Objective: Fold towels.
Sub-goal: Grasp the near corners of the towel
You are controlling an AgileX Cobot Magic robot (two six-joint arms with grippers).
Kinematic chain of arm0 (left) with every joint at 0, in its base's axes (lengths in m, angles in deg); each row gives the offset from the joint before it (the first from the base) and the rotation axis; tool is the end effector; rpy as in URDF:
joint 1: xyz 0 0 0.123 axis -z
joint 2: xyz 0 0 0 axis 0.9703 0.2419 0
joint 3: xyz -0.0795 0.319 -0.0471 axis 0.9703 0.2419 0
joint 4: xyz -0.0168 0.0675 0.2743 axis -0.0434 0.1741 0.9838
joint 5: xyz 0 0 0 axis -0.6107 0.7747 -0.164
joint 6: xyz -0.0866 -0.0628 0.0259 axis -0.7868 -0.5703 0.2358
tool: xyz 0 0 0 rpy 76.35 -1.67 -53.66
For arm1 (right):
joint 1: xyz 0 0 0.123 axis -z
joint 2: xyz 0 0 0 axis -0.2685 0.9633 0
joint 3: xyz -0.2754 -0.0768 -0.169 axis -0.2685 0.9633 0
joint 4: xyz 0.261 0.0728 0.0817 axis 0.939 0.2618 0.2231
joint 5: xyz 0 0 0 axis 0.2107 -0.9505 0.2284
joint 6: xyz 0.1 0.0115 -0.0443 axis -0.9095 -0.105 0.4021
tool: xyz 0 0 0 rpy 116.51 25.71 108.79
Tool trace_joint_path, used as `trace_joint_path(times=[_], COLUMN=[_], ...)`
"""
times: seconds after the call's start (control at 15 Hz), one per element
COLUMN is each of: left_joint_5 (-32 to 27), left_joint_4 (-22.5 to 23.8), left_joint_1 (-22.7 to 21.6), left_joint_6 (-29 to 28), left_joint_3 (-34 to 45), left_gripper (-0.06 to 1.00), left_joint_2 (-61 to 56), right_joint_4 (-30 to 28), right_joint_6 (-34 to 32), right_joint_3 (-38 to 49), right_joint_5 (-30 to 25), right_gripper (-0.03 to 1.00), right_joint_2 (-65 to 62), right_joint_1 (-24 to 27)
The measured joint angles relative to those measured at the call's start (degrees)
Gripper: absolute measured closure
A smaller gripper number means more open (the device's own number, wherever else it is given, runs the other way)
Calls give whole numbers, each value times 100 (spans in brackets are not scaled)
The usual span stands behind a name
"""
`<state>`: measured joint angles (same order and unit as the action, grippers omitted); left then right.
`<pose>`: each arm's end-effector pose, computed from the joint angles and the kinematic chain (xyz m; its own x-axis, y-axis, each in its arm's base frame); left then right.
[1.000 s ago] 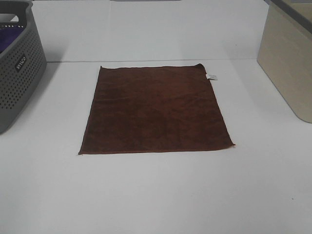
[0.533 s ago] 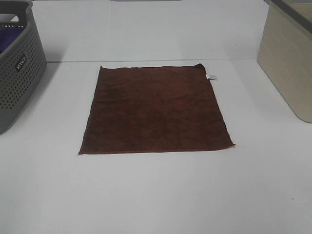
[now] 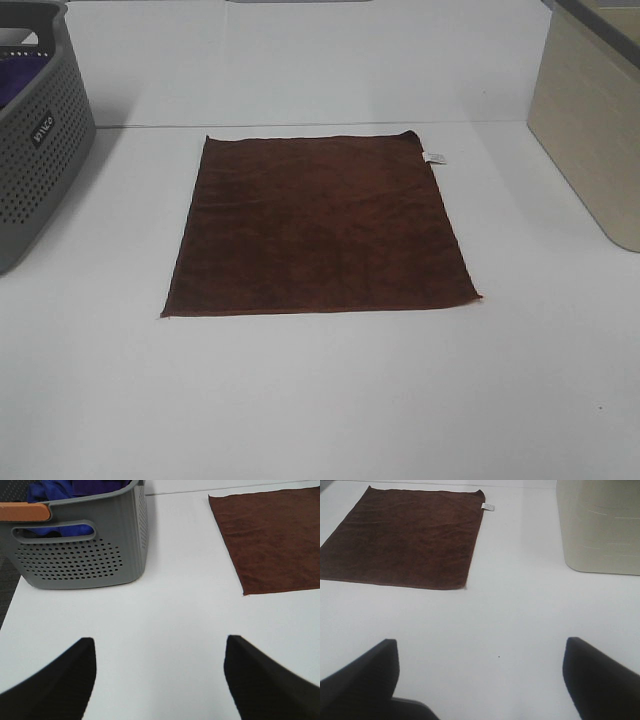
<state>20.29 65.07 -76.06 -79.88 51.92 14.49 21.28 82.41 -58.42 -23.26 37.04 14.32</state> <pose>-0.0078 -0.0017 0.2846 -0.4406 0.0276 -0.8973 0.0252 0.9995 0.0183 -0.0100 0.0127 0.2865 -0.4388 -0.0524 -0.8971 -0.1460 0.9892 0.0136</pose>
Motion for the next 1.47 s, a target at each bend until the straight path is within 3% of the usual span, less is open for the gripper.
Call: trace_joint_path(times=[0.27, 0.4, 0.6, 0.8, 1.0, 1.2, 1.27, 1.47], left_joint_5=[246, 1266, 3386, 4526, 4681, 4641, 4538, 4492], left_joint_4=[0, 6, -172, -481, -745, -1358, -1455, -1490], left_joint_1=[0, 0, 0, 0, 0, 103, 435, 1060], left_joint_6=[0, 0, -6, -6, -6, -6, -6, -6], left_joint_3=[-69, -92, 212, 252, 166, -212, -504, -848], left_gripper=[27, 27, 27, 27, 27, 27, 27, 27], left_joint_2=[0, 0, 636, 2103, 3759, 5317, 6257, 7466], right_joint_4=[0, 6, 46, 46, 138, 332, 504, 791], right_joint_6=[-6, -6, -6, -6, -6, -6, -6, 155], right_joint_3=[-6, -74, -97, -97, -138, -470, -739, -1215], right_joint_5=[46, 418, 1570, 2532, 3174, 3231, 3231, 3163], right_gripper=[11, 12, 14, 17, 20, 20, 20, 20], right_joint_2=[0, 63, 785, 1942, 3289, 4693, 5541, 6772], right_joint_1=[0, 0, 0, 0, 0, 0, 0, 0])
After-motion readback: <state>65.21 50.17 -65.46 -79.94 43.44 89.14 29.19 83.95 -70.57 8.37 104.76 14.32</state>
